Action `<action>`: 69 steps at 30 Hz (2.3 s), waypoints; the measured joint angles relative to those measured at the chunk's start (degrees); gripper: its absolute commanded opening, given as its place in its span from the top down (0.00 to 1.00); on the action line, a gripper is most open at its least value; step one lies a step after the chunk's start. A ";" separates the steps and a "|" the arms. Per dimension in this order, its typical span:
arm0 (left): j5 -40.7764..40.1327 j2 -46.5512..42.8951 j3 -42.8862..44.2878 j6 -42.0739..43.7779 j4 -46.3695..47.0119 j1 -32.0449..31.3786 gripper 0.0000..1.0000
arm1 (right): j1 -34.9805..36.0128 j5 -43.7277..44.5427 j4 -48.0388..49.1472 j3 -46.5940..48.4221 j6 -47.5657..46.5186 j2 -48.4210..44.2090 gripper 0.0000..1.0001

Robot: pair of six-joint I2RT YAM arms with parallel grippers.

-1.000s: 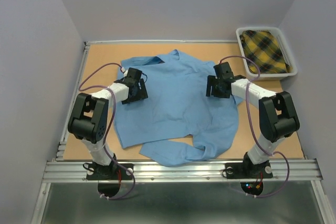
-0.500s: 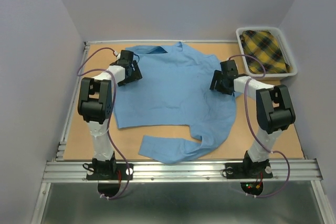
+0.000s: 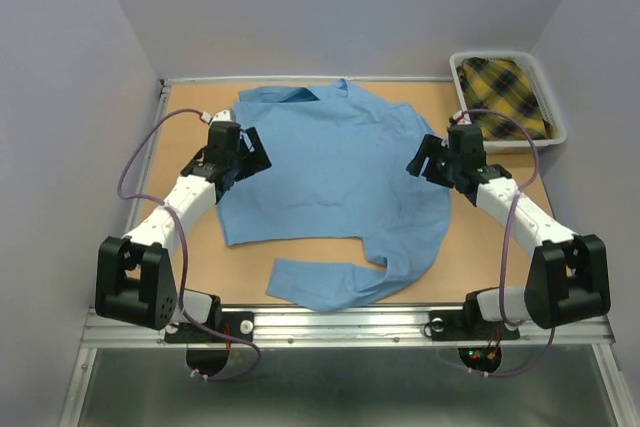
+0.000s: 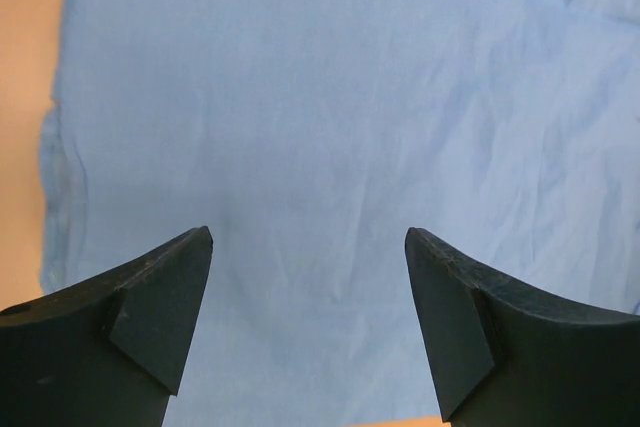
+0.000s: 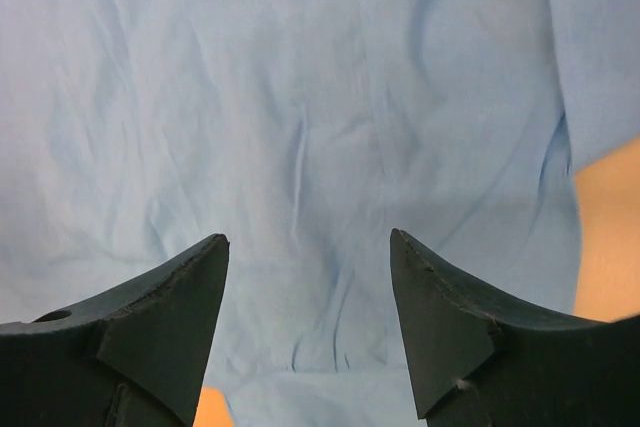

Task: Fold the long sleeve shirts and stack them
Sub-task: Flatten the shirt out

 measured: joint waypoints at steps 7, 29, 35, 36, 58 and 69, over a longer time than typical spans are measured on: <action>3.52 4.00 -13.46 -3.93 4.55 0.22 0.12 | -0.02 -2.45 0.20 -11.28 3.28 -3.17 0.30; -1.42 -7.21 -20.57 -10.47 2.32 4.09 0.12 | -3.82 2.60 3.80 -22.49 8.70 -9.66 0.30; -0.33 -14.01 -23.28 -11.13 1.62 4.09 0.14 | -3.80 1.01 -0.09 -21.73 6.80 -14.62 0.30; 0.15 -14.58 -24.09 -11.39 1.68 4.09 0.14 | -3.82 0.44 -0.22 -21.68 6.62 -14.95 0.30; 7.82 -28.79 -35.89 -23.37 0.28 4.09 0.17 | -3.82 -4.20 -2.64 -21.75 6.58 -18.29 0.30; 1.16 -21.49 -27.85 -19.91 -3.28 4.11 0.22 | -3.82 -5.27 -2.60 -21.68 5.05 -12.48 0.32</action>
